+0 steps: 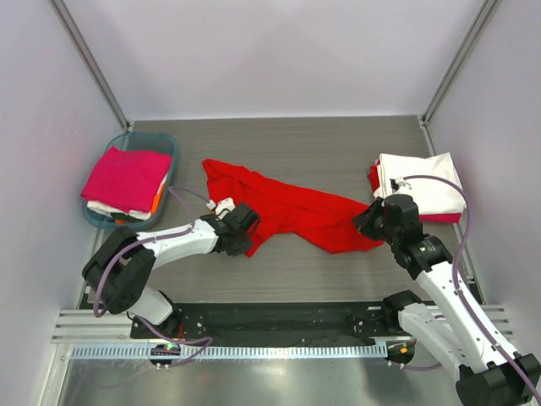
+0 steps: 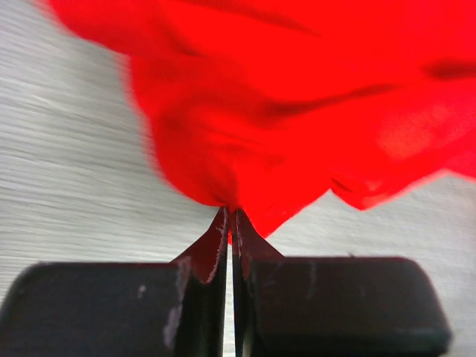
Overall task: Fold and stack the t-shirts
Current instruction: Flatten the tshirt out
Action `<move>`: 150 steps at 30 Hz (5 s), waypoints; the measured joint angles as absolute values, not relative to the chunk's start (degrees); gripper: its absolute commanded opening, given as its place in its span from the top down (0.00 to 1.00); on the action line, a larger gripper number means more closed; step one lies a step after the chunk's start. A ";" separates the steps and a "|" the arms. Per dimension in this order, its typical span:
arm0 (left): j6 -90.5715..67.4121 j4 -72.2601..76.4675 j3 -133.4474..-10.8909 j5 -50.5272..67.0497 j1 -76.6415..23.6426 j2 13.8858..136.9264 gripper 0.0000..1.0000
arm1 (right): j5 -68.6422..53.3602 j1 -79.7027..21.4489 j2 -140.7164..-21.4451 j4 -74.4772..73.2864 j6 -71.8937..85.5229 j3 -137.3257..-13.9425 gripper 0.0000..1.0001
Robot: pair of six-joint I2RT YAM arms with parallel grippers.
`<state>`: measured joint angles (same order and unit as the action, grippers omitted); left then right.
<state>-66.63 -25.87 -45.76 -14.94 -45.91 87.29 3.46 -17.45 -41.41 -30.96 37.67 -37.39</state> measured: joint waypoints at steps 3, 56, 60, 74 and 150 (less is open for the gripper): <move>-65.08 -26.81 -43.79 -14.79 -41.63 84.14 1.00 | -0.14 -17.45 -42.89 -29.47 37.67 -37.36 0.99; -42.74 -42.13 -44.56 7.53 9.19 60.20 0.99 | 6.83 -34.17 -58.67 -26.68 48.27 -32.64 0.59; -42.76 -41.93 -44.42 7.55 9.19 60.20 1.00 | 7.77 -33.65 -58.89 -26.57 49.80 -32.29 0.59; -42.76 -41.47 -44.18 7.60 9.28 60.20 1.00 | 7.16 -33.21 -64.88 -23.55 51.44 -29.98 0.62; -46.11 -39.33 -60.40 9.98 9.32 70.26 1.00 | 9.98 -21.61 -72.77 -30.44 36.93 -76.77 0.99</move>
<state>-46.11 -39.33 -60.40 9.98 9.32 70.26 9.98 -21.61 -72.77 -30.44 36.93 -76.77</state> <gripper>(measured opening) 0.006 0.025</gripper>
